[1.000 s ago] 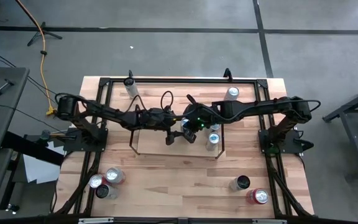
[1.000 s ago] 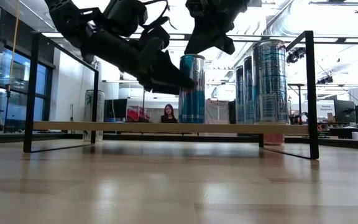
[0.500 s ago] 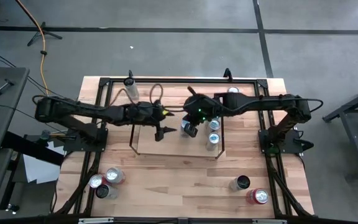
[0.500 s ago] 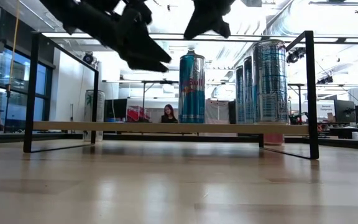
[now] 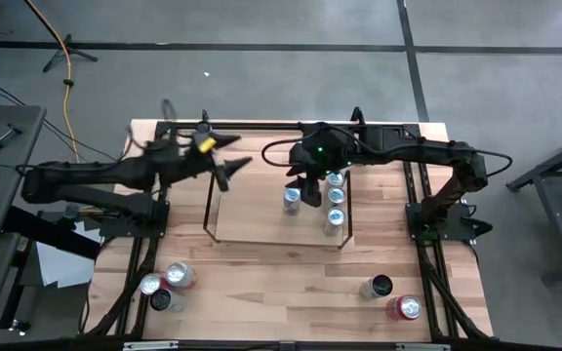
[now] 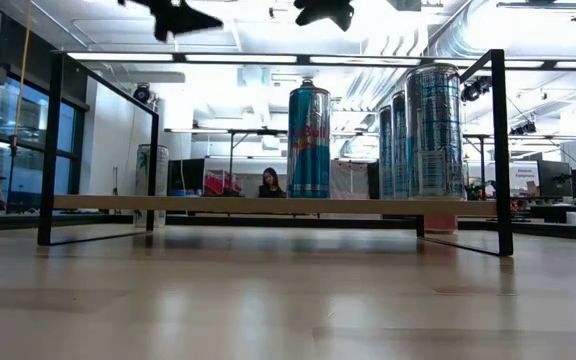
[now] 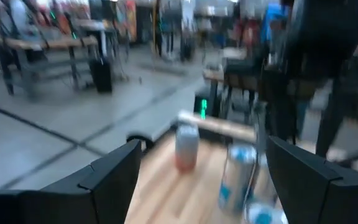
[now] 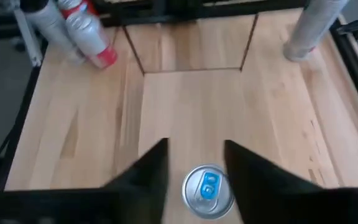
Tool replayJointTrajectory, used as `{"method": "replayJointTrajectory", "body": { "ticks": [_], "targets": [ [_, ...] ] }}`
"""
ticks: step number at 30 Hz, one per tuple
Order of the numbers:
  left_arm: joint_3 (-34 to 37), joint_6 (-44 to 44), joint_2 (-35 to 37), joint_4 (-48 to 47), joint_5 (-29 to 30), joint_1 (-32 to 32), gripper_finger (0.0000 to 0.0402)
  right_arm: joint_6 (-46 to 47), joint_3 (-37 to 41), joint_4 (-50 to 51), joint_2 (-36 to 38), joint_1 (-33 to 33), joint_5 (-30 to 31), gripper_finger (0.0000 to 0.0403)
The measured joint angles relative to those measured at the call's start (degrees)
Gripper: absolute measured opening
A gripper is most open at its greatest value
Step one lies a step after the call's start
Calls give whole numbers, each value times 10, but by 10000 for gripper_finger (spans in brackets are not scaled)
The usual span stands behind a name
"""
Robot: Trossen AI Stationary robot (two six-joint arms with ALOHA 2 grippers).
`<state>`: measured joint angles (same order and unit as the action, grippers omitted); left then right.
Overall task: Place canned beverage on shelf
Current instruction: Put the blue soda can aligned with the other blue soda can on the shelf
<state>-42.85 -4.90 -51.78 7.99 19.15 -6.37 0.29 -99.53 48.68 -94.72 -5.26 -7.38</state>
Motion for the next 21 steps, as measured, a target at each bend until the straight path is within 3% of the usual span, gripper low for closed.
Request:
{"method": "replayJointTrajectory", "body": {
  "ticks": [5,8,12,17,21],
  "targets": [
    [0,0,42,31,18,0,299,-7,0,9,-17,4,8,282],
    [0,-5,54,35,26,0,299,-12,0,37,-31,5,7,331],
    [0,-10,55,37,27,0,299,-76,0,88,-39,2,4,351],
    [0,-10,48,36,27,0,299,-180,0,82,-42,-4,2,353],
    [0,-9,48,36,27,0,299,-249,0,26,-42,-4,124,353]
  ]
}}
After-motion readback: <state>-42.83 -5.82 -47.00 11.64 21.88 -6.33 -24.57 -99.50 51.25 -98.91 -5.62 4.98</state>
